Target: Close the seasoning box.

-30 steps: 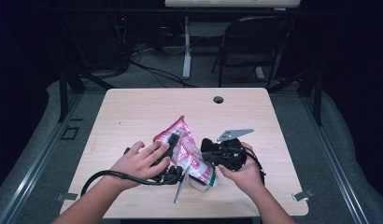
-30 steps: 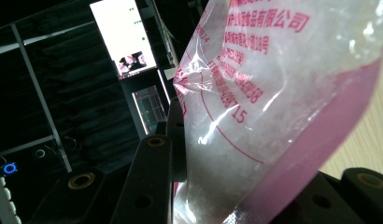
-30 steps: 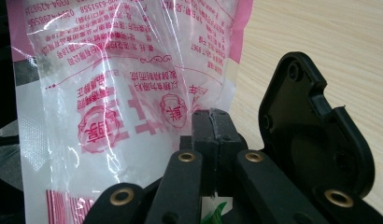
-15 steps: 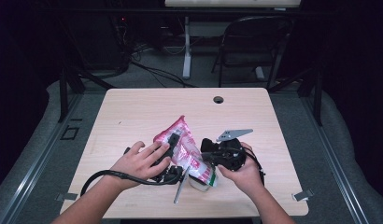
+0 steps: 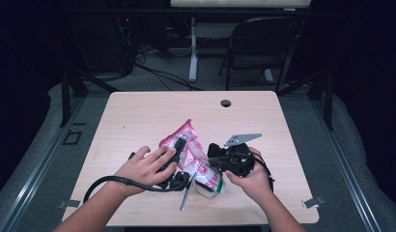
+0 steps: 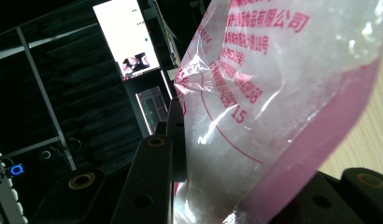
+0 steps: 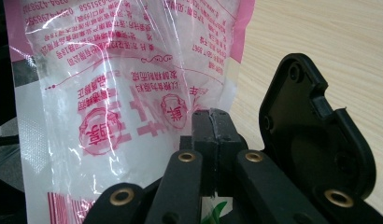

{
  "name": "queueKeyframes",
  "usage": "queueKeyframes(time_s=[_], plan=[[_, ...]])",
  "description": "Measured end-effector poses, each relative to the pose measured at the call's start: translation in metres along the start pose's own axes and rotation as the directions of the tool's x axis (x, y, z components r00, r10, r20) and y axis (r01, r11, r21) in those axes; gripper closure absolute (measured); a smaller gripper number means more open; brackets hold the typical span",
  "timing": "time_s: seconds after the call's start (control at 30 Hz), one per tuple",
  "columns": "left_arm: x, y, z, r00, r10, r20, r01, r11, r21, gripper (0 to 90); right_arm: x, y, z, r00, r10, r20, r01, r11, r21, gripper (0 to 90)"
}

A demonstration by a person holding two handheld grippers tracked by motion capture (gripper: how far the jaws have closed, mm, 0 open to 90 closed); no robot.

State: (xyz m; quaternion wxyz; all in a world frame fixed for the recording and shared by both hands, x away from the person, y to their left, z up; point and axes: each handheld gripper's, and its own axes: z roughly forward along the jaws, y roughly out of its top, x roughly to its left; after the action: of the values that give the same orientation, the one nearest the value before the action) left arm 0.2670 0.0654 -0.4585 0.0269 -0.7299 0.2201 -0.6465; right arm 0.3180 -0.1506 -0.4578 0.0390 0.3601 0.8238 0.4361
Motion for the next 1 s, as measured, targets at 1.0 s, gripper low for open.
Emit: queueKeyframes(time_s=[1.0], plan=[[-0.0035, 0.0048, 0.0017, 0.9994, 0.034, -0.011, -0.034, 0.9994, -0.005, 74.8, -0.005, -0.0037, 0.0052, 0.9998, 0.02, 0.001, -0.02, 1.0, 0.007, 90.0]])
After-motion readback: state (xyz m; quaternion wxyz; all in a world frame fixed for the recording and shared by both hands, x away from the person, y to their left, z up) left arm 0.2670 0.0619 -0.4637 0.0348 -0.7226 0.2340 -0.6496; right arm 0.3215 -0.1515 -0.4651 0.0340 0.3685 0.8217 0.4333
